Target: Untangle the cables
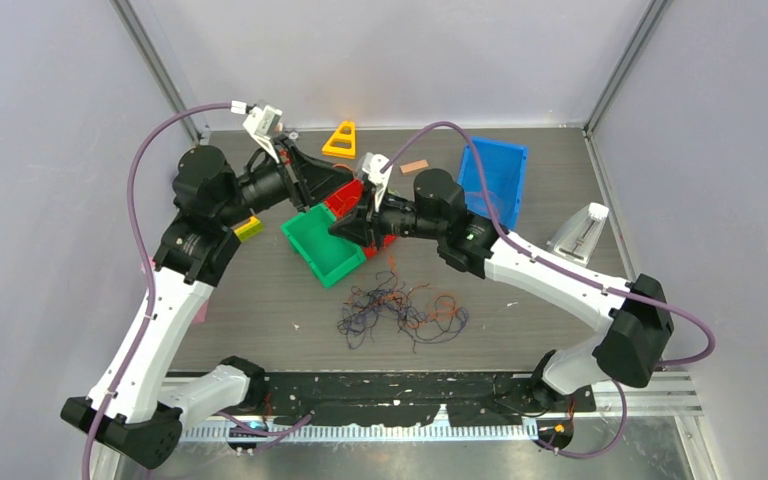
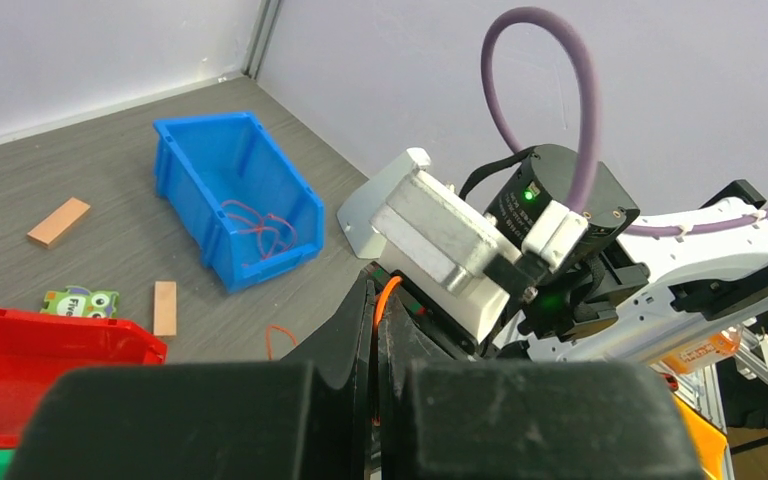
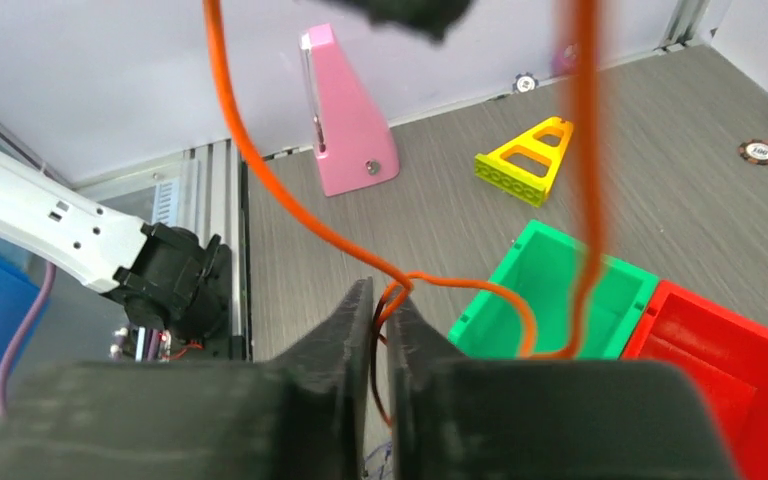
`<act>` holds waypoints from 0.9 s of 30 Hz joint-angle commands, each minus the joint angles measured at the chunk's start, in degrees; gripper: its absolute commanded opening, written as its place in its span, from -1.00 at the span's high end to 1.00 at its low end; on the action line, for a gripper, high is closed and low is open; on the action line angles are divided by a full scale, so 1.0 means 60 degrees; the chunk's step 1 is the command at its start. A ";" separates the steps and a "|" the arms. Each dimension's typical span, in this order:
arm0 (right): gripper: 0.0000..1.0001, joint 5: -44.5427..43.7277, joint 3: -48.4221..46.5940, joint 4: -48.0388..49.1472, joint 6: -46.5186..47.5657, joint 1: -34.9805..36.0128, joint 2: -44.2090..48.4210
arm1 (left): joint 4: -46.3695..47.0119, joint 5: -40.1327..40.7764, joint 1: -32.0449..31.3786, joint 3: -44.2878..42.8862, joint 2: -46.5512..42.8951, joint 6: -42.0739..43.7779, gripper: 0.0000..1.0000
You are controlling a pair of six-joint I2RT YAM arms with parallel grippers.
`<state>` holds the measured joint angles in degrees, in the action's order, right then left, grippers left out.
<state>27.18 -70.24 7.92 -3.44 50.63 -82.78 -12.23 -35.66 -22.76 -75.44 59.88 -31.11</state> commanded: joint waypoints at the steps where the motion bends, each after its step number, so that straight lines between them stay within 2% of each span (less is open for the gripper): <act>1: 0.85 -0.0169 -0.0177 0.0700 -0.0308 0.0028 0.0279 | 0.0435 0.0033 -0.0029 0.0122 -0.0111 0.0093 1.00; 3: 0.89 -0.0357 0.0058 0.0650 -0.0318 0.0032 0.0515 | 0.0286 0.0507 -0.0031 0.0254 -0.0102 0.0060 1.00; 4: 0.89 -0.0605 0.0240 0.0611 -0.0326 0.0029 0.0743 | 0.0219 0.0805 -0.0024 0.0399 -0.0102 0.0007 0.87; 7: 0.89 -0.1297 0.0459 0.0172 -0.0346 -0.0010 0.1231 | 0.0476 0.1268 -0.0015 0.1105 -0.0176 -0.0176 0.01; 10: 0.89 -0.2110 0.0363 -0.0341 -0.0613 -0.0191 0.1695 | 0.0876 0.1637 0.0000 0.1954 -0.0429 -0.0293 -0.61; 11: 0.89 -0.2243 0.0279 -0.0567 -0.0679 -0.0323 0.1777 | 0.0985 0.1840 -0.0007 0.2268 -0.0586 -0.0287 -0.89; 12: 0.89 -0.2545 0.0243 -0.0673 -0.0860 -0.0397 0.1922 | 0.1051 0.2098 -0.0005 0.2613 -0.0798 -0.0344 -0.98; 16: 0.89 -0.3053 0.0152 -0.0849 -0.1886 -0.1013 0.2169 | 0.2218 0.2321 0.0001 0.4296 -0.1696 -0.0519 -0.99; 20: 0.90 -0.3045 -0.0125 -0.0911 -0.2711 -0.1569 0.2122 | 0.3274 0.1964 -0.0159 0.6055 -0.1846 -0.0139 -0.78; 24: 0.89 -0.3180 -0.0513 -0.1199 -0.3158 -0.1652 0.2121 | 0.3290 0.3732 -0.1618 0.6985 -0.1597 0.1196 -0.77; 27: 0.89 -0.3455 -0.0701 -0.1257 -0.3310 -0.1687 0.2223 | 0.3092 0.4437 -0.2545 0.6972 -0.0887 0.1692 -0.69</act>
<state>9.08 -70.39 -0.78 -19.81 40.64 -71.61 3.27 -16.21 -32.71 -33.19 51.44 -27.64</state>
